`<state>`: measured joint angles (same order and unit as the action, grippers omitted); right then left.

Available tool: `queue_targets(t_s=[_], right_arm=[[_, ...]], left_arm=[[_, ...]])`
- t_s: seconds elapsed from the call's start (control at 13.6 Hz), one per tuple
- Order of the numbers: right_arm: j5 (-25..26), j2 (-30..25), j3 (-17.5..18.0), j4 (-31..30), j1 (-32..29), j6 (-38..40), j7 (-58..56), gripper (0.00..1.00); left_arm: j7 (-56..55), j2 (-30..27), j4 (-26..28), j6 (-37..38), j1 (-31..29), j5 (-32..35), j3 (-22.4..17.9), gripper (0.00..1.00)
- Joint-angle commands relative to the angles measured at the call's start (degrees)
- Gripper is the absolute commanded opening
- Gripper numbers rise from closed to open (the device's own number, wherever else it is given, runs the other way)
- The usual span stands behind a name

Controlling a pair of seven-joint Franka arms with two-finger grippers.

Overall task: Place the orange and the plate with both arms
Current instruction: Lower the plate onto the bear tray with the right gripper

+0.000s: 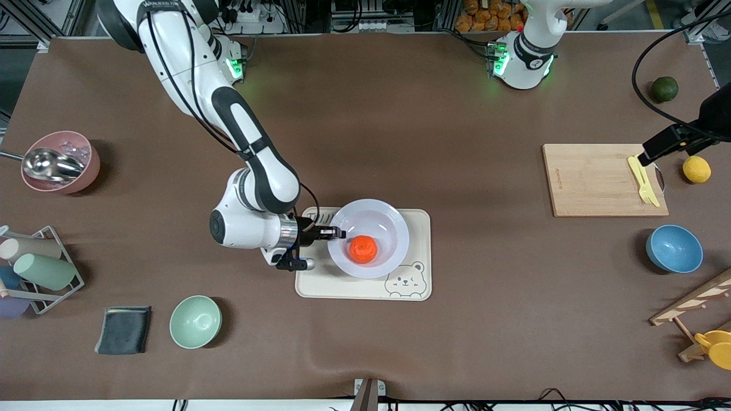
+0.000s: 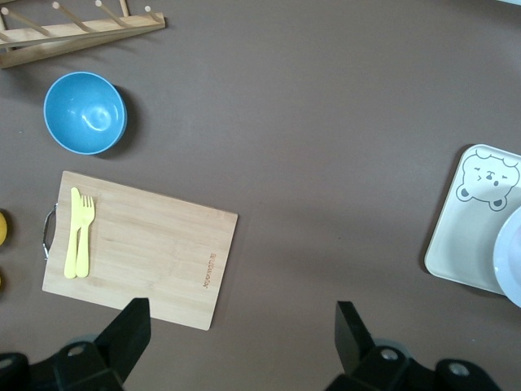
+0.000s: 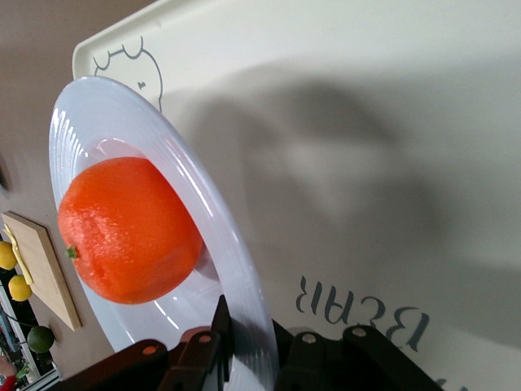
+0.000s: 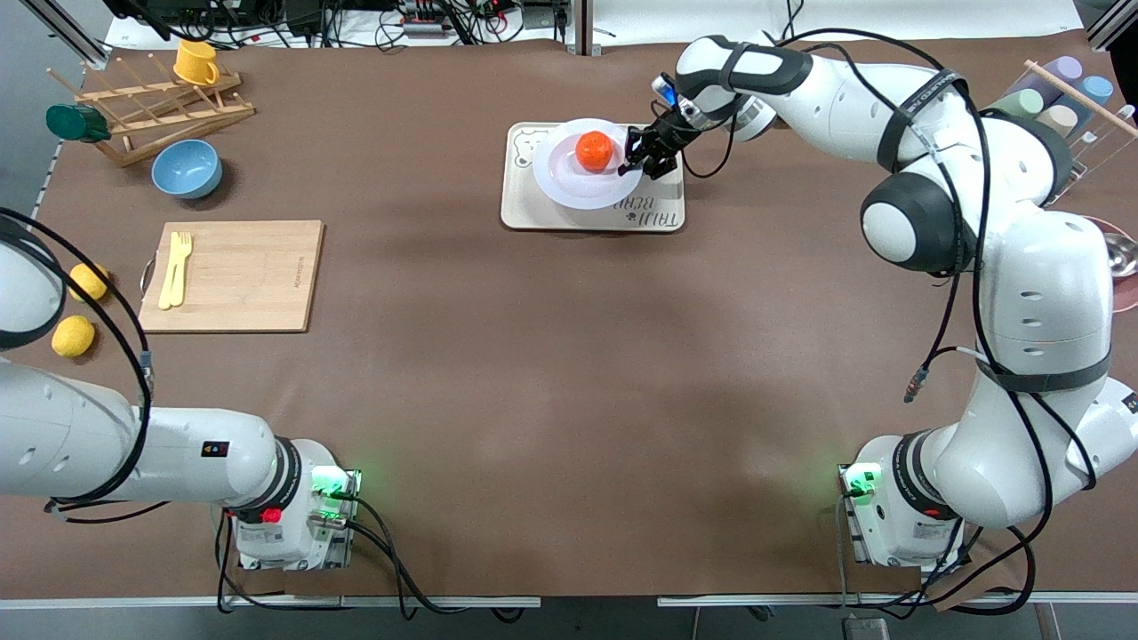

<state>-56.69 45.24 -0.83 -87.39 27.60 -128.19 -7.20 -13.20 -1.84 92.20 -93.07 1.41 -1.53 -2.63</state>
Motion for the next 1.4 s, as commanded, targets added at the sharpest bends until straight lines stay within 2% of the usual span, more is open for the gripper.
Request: queue_targets(t_s=[0.0, 0.29, 0.59, 0.88, 0.96, 1.03, 1.1, 1.18, 1.33], right_arm=[[1.14, 2.22, 0.39, 3.02, -0.53, 0.31, 0.17, 0.0], [0.53, 4.77, 0.47, 5.47, -0.53, -0.65, 0.35, 0.0], [0.09, 5.56, 0.56, 5.65, -0.88, -1.27, 0.26, 0.0], [0.0, 6.35, 0.65, 5.74, -0.44, -3.2, 0.26, 0.0], [0.0, 6.44, 0.65, 5.74, -0.53, -3.2, -0.09, 0.1], [0.0, 6.44, 0.65, 5.66, -0.62, -3.2, -1.31, 0.45], [-0.26, 6.44, 0.56, 5.48, -0.79, -3.29, -2.45, 0.93], [-1.05, 6.36, 0.56, 5.48, -0.88, -3.64, -2.64, 1.0], [-1.32, 6.09, 0.56, 5.48, -0.97, -3.56, -2.64, 1.0]], left_arm=[[1.15, -0.35, -1.84, 2.1, -0.35, -0.14, -0.27, 1.0], [1.33, -2.28, -0.97, 3.94, -0.27, -0.76, 0.17, 1.0], [1.07, -4.13, 2.46, 4.38, -0.18, -0.49, 1.92, 1.0], [1.07, -4.22, 2.37, 4.38, -0.09, -0.4, 2.01, 1.0], [0.98, -4.13, 2.46, 4.38, -0.09, -0.4, 2.01, 1.0], [0.89, -4.13, 2.55, 4.38, -0.09, -0.4, 2.01, 1.0], [0.89, -4.13, 2.64, 4.38, -0.09, -0.4, 2.01, 1.0], [0.89, -4.13, 2.64, 4.38, 0.0, -0.4, 2.01, 1.0], [0.98, -4.13, 3.16, 4.3, 0.09, -0.4, 2.01, 1.0]])
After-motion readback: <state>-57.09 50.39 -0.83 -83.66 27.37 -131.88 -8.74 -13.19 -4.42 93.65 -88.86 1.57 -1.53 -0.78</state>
